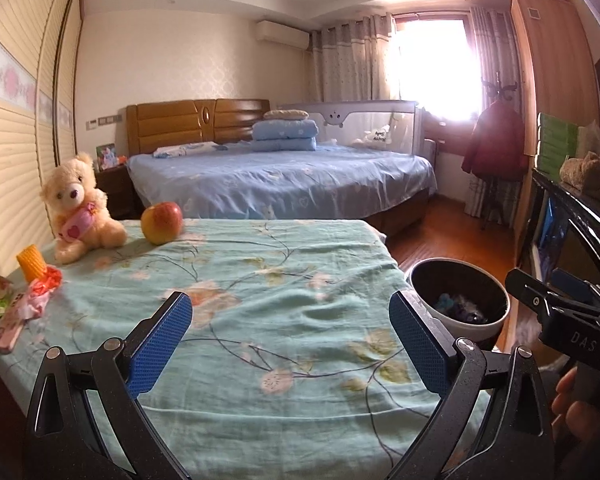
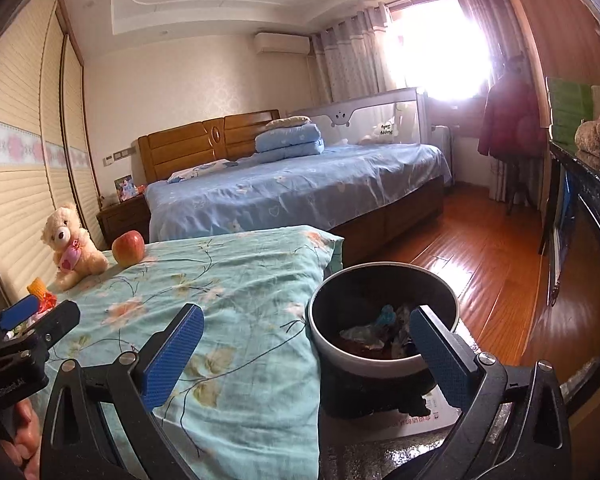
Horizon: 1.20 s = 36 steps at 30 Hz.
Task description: Collect trash
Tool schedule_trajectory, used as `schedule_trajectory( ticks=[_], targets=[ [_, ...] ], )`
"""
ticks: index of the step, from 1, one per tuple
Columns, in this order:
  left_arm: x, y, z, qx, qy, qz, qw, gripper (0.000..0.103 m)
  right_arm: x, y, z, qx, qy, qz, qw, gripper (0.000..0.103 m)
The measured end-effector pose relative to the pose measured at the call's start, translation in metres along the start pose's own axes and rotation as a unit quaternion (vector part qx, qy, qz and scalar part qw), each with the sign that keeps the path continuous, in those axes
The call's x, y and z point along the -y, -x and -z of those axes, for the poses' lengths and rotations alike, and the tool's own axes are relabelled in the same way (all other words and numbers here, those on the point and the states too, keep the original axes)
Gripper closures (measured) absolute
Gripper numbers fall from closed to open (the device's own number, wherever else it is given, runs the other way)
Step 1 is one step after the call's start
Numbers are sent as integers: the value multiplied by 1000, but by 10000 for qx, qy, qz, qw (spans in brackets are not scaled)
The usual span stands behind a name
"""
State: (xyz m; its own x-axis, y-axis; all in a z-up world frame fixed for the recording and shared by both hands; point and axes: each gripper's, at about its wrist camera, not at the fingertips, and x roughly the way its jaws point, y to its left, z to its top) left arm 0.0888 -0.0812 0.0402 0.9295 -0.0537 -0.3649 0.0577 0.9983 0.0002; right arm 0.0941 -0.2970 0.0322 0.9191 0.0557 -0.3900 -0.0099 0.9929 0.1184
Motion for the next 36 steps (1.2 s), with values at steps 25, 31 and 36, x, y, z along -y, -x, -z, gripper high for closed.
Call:
schedule_trajectory(
  ticks=[25, 31, 36],
  targets=[
    [-3, 8, -1, 109, -2, -104, 9999, 2, -9, 6, 1, -27, 184, 97, 9998, 0],
    [-4, 10, 0, 93, 32, -91, 9999, 2, -10, 5, 2, -74, 226, 87, 9997, 0],
    [-8, 9, 2, 21, 119, -28, 9999, 2, -10, 6, 3, -82, 222, 67, 9997, 0]
  ],
)
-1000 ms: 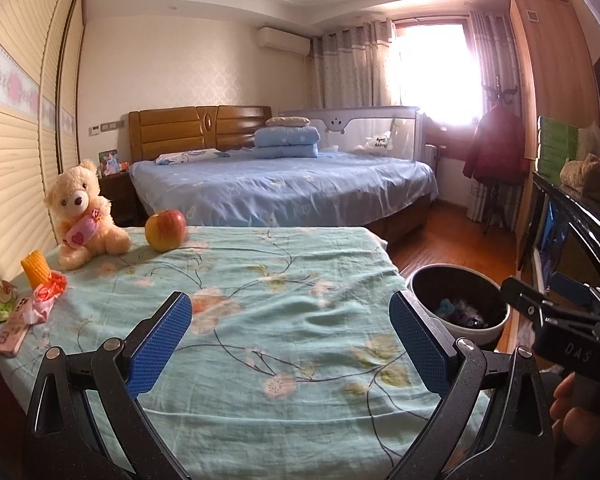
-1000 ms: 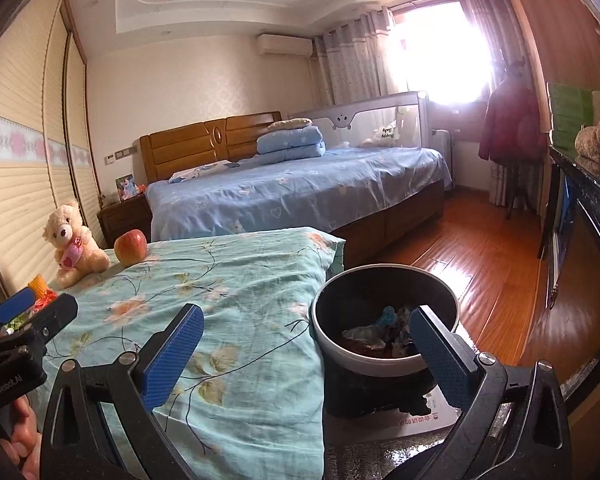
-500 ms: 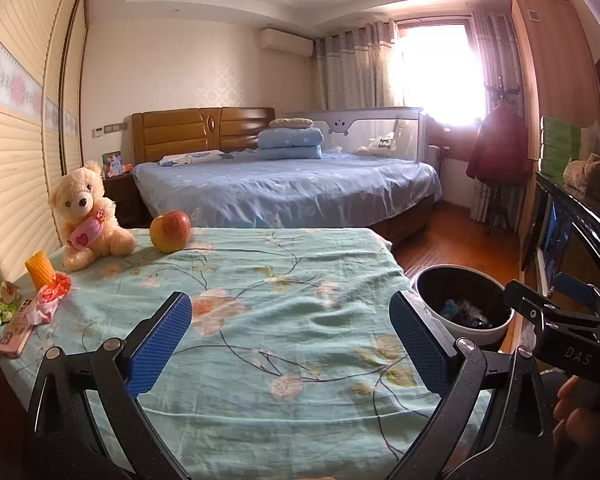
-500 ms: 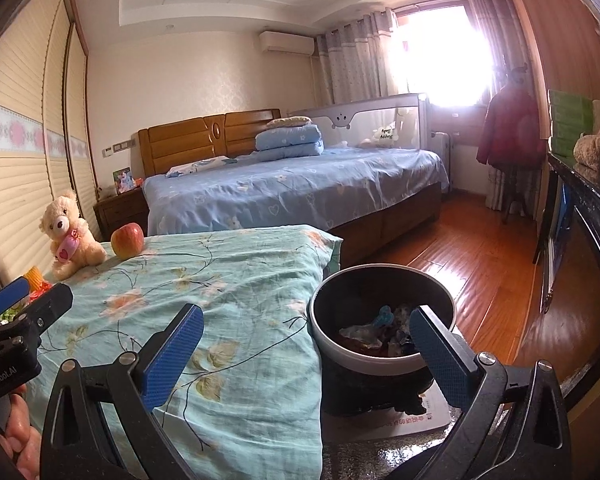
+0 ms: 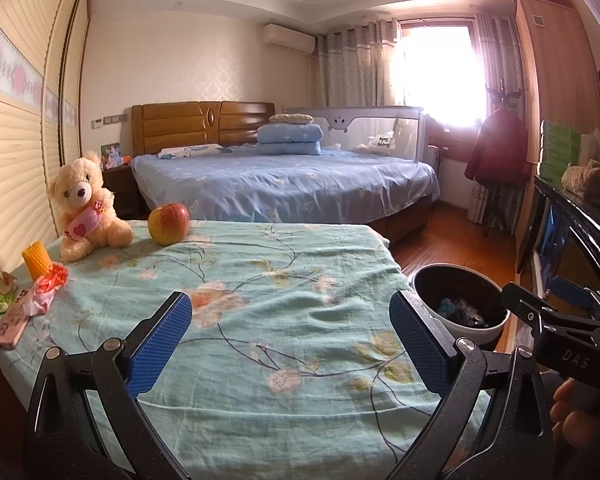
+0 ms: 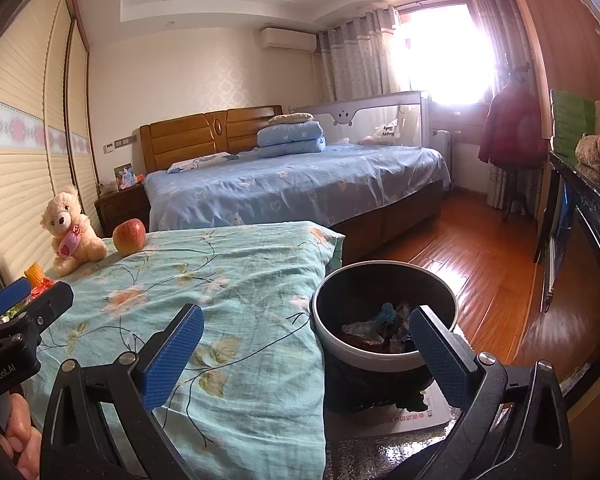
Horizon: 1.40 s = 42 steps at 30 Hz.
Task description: Collect trash
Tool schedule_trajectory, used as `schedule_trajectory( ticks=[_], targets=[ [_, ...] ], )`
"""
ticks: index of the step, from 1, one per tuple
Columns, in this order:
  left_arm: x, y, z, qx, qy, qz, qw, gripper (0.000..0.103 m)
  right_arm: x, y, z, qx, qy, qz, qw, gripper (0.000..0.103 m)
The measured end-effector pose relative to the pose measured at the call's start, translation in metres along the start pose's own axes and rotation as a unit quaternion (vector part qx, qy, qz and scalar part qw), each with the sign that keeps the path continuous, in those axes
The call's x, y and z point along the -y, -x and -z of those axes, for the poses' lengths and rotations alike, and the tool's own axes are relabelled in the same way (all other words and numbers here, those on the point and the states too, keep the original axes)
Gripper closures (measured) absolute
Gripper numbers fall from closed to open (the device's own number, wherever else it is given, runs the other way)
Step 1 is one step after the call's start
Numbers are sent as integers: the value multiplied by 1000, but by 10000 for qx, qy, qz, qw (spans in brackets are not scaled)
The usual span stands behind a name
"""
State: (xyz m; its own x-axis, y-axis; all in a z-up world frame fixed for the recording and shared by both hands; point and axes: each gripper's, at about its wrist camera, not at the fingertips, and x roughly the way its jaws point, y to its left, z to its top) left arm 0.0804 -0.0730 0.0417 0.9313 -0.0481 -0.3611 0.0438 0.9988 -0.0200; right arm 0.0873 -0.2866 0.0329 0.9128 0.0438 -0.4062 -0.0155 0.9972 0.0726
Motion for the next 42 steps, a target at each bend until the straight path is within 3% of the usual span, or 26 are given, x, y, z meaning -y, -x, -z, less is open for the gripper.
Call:
schedule_trajectory(
  ticks=[42],
  targets=[
    [1, 2, 1, 9, -69, -25, 10000, 2, -4, 4, -3, 12, -21, -90, 10000, 0]
  ],
)
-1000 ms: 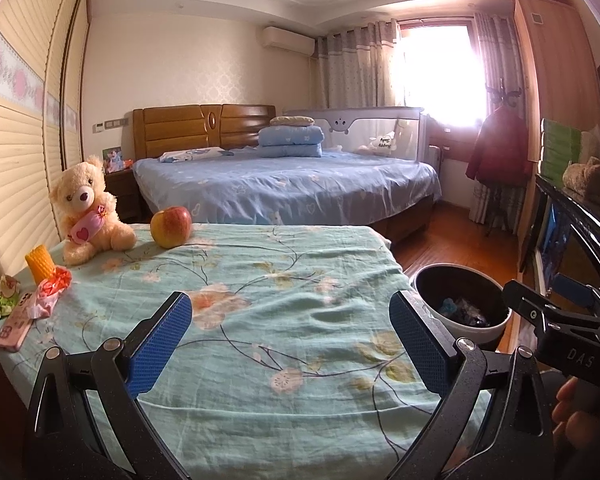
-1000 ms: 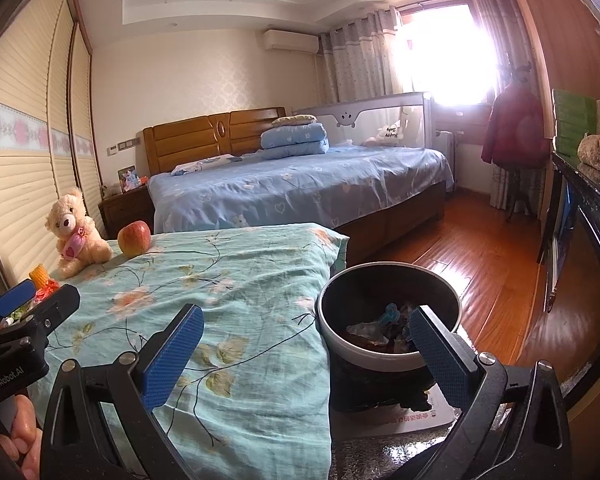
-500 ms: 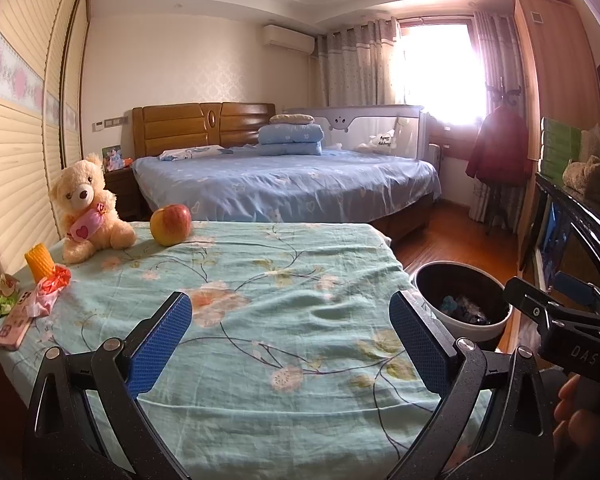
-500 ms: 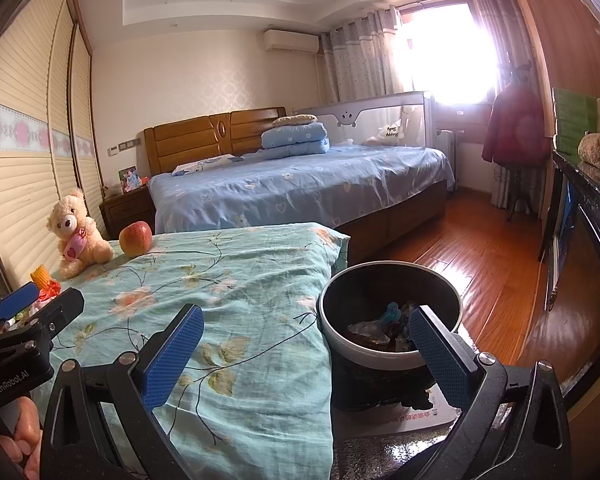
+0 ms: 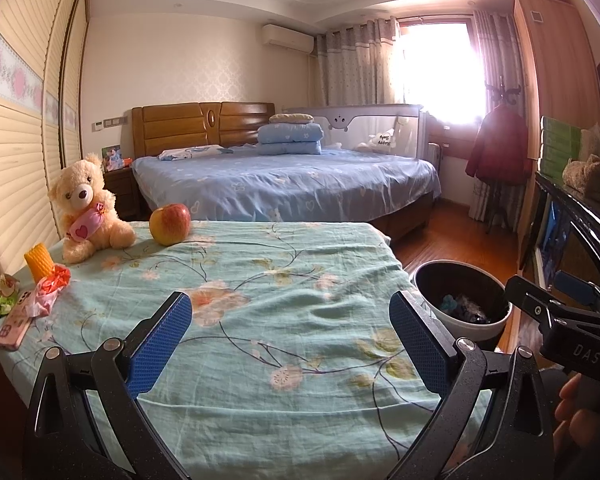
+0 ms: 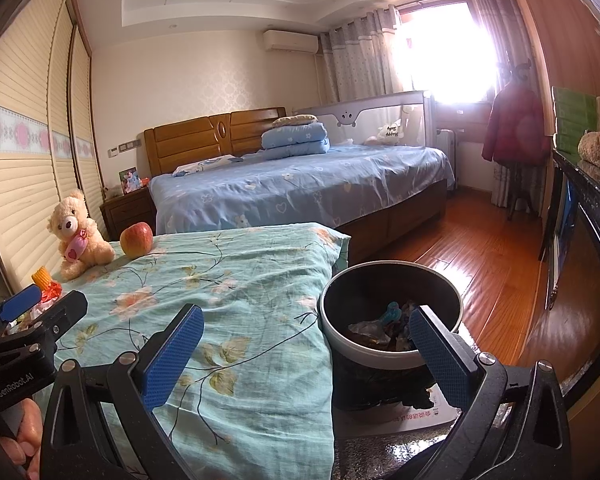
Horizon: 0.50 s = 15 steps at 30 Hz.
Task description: Collect trash
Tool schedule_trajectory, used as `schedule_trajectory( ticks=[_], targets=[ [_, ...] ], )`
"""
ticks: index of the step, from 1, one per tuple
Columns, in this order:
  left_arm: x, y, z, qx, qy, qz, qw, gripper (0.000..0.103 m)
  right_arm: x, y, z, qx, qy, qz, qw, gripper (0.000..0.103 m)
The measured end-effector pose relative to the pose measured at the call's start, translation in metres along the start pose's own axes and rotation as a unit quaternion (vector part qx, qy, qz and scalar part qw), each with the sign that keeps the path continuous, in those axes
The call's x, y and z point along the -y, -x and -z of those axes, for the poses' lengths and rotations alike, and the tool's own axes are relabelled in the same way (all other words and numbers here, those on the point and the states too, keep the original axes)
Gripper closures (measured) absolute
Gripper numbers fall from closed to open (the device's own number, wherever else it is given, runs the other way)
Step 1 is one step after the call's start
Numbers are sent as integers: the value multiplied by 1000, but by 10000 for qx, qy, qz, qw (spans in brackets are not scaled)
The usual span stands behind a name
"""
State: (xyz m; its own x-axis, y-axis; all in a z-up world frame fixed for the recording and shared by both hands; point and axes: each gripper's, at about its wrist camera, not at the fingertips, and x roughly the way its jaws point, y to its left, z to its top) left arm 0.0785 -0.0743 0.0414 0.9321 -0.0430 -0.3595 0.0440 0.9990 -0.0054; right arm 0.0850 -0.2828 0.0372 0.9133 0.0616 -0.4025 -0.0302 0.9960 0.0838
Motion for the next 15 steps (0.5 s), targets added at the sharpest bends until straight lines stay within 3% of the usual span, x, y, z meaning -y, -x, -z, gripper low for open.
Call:
schedule_trajectory(
  ticks=[15],
  targets=[
    [3, -3, 3, -45, -29, 29, 10000, 2, -1, 2, 0, 1, -41, -17, 10000, 0]
  ],
)
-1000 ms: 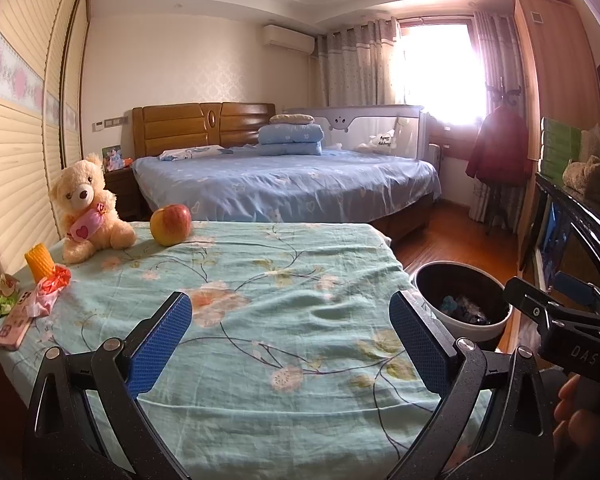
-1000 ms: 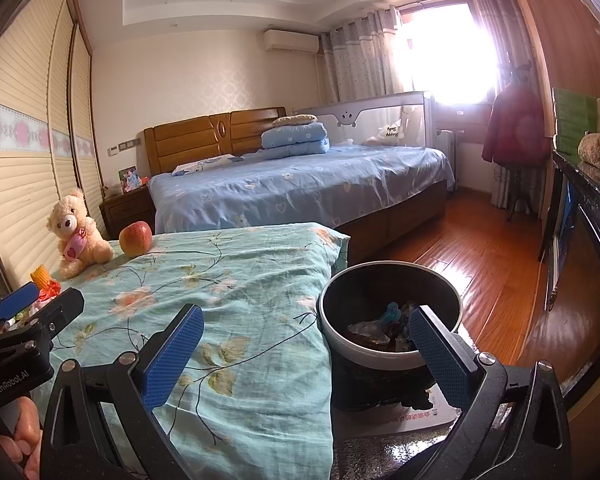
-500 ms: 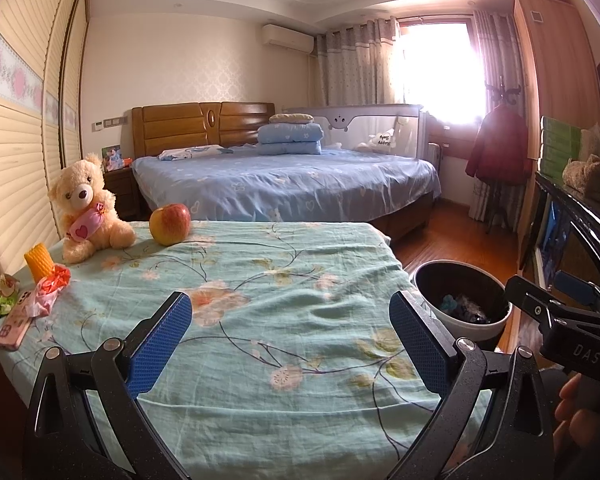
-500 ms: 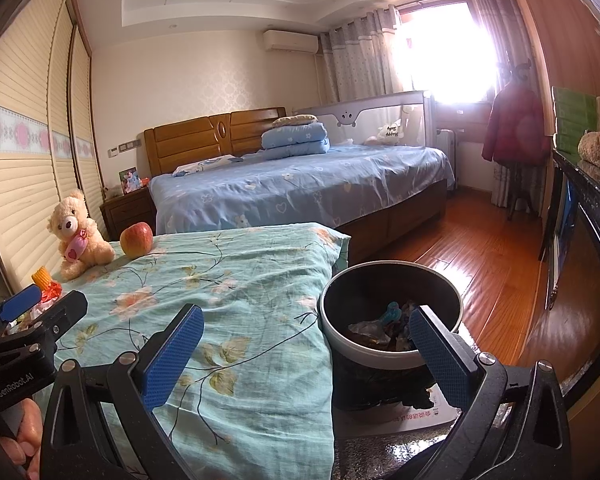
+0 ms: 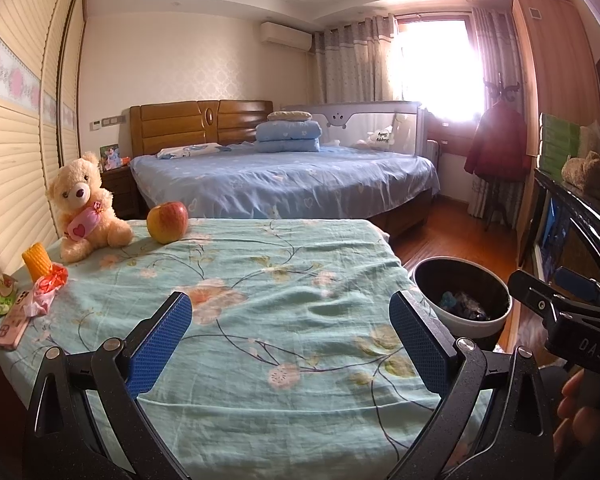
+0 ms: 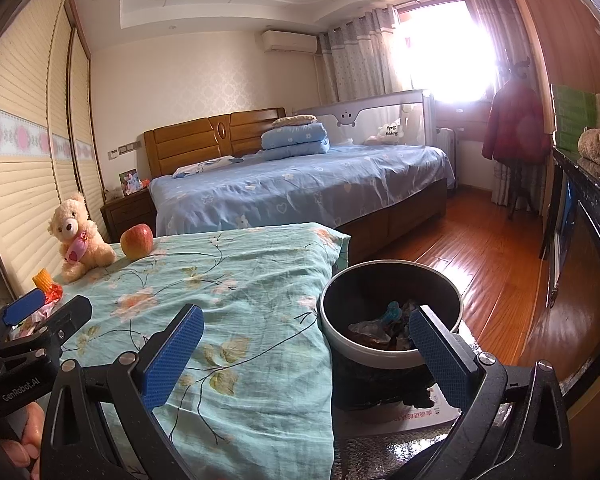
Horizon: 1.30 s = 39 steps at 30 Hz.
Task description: Collect trash
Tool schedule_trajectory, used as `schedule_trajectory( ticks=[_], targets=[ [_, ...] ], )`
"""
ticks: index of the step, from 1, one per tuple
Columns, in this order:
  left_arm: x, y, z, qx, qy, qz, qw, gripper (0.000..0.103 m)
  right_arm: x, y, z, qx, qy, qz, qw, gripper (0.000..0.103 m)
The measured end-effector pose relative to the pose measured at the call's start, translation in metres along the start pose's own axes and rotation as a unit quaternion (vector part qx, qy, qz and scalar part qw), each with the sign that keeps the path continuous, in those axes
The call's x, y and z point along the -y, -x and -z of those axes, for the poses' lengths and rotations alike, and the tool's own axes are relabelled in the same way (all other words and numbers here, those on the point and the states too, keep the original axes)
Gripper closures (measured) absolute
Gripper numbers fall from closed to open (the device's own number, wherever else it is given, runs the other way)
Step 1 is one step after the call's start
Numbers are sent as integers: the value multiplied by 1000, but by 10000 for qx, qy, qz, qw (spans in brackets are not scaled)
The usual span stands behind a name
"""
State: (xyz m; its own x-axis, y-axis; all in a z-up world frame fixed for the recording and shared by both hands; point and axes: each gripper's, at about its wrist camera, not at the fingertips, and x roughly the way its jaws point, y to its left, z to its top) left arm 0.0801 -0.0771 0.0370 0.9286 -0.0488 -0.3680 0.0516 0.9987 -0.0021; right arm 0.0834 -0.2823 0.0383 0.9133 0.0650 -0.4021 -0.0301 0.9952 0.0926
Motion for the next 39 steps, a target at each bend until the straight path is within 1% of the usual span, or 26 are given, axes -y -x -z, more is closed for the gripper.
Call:
schedule_trajectory(
  ticks=[10, 24, 39],
  targets=[
    [1, -3, 0, -29, -15, 21, 10000, 2, 1, 1, -1, -1, -39, -34, 10000, 0],
    [2, -14, 1, -172, -28, 60, 9998, 2, 2, -2, -2, -43, -85, -69, 9999, 0],
    [1, -24, 6, -287, -53, 93, 9995, 2, 1, -12, 4, -180, -156, -112, 9997, 0]
  ],
)
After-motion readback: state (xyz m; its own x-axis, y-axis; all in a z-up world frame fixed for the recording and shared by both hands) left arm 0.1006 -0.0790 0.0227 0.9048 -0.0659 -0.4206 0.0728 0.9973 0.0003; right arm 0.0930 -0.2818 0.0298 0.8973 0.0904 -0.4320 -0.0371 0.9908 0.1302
